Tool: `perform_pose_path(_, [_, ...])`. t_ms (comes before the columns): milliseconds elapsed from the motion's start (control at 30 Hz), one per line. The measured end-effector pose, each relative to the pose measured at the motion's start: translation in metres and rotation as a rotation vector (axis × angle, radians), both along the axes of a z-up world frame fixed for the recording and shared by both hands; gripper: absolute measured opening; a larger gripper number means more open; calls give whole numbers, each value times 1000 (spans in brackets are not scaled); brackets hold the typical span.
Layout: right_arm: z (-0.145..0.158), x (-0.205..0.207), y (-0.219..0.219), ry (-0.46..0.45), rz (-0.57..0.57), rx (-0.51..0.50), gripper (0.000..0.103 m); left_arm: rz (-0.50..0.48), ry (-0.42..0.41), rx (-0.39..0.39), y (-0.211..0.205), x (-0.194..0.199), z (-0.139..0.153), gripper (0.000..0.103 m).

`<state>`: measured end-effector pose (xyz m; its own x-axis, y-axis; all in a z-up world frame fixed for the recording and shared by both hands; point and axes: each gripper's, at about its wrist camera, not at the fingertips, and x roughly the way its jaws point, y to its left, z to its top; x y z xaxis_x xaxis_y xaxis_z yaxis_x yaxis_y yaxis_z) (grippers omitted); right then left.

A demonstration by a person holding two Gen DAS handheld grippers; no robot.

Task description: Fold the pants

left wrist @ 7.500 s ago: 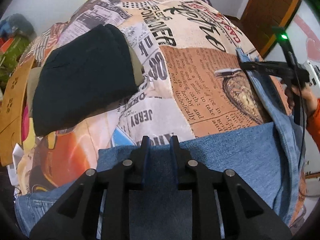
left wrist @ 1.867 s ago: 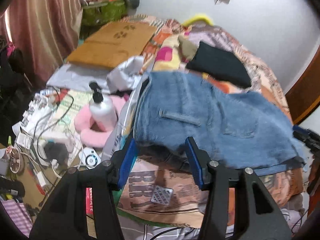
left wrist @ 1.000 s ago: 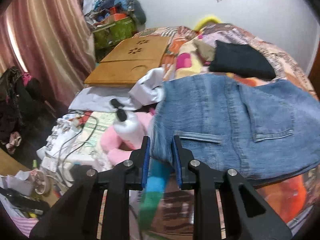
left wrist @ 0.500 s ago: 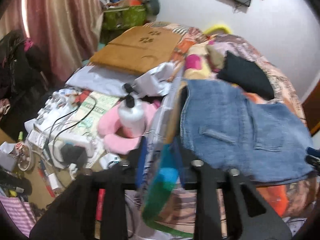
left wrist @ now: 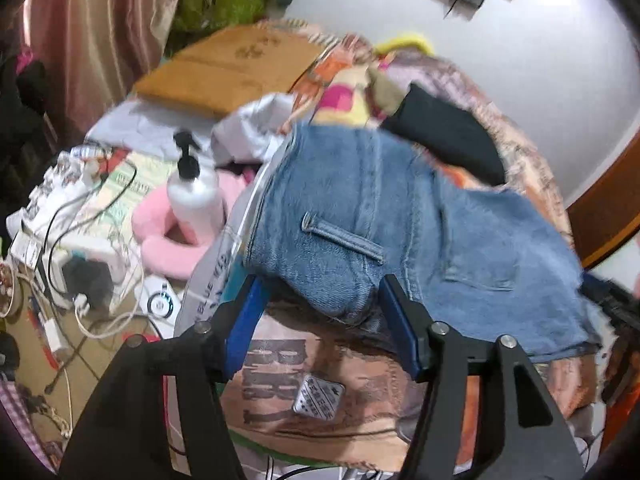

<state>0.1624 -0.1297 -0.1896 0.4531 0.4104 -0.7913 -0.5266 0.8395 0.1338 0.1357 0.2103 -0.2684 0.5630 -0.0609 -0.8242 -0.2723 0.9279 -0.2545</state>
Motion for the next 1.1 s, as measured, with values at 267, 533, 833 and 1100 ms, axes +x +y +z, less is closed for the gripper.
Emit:
perform_pose_path(267, [14, 61, 10, -12, 50, -16, 57, 71, 1, 15, -5, 20, -10, 50])
perform_pose_path(533, [-12, 134, 45, 77, 117, -34, 57, 41, -24, 219, -29, 19, -5, 39])
perform_pose_path(833, [-46, 165, 65, 259, 206, -26, 24, 96, -27, 203, -23, 19, -11, 38])
perform_pose_path(1100, [-45, 143, 72, 94, 218, -145, 8, 78, -8, 276, -28, 15, -19, 39])
